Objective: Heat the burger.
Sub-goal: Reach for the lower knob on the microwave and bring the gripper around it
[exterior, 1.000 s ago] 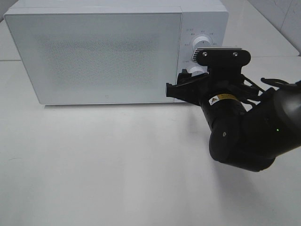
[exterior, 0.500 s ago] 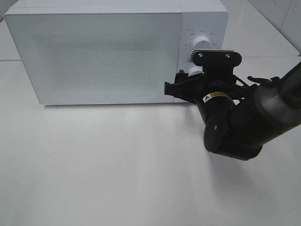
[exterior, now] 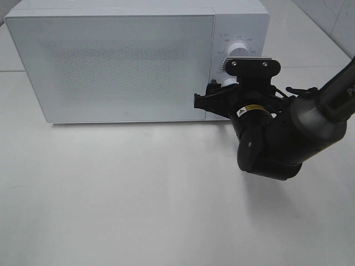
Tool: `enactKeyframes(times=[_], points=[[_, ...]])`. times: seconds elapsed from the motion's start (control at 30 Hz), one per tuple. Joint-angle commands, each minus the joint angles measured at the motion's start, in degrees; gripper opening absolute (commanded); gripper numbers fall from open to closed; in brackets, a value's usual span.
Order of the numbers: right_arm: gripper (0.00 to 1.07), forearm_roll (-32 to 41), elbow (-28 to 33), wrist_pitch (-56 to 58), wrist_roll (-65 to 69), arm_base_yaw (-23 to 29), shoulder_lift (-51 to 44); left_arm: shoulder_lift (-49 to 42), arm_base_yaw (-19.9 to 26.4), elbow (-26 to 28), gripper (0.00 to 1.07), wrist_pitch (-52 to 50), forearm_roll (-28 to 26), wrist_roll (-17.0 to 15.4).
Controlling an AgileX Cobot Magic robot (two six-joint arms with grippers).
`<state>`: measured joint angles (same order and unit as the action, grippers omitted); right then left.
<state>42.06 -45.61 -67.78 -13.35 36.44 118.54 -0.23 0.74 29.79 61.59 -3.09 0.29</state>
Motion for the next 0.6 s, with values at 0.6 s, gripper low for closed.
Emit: enactKeyframes(times=[0.6], points=[[0.76, -1.43, -2.41, -0.8, 0.06, -1.49, 0.34, -1.09, 0.06, -0.17, 1.0, -0.46, -0.17, 0.0]])
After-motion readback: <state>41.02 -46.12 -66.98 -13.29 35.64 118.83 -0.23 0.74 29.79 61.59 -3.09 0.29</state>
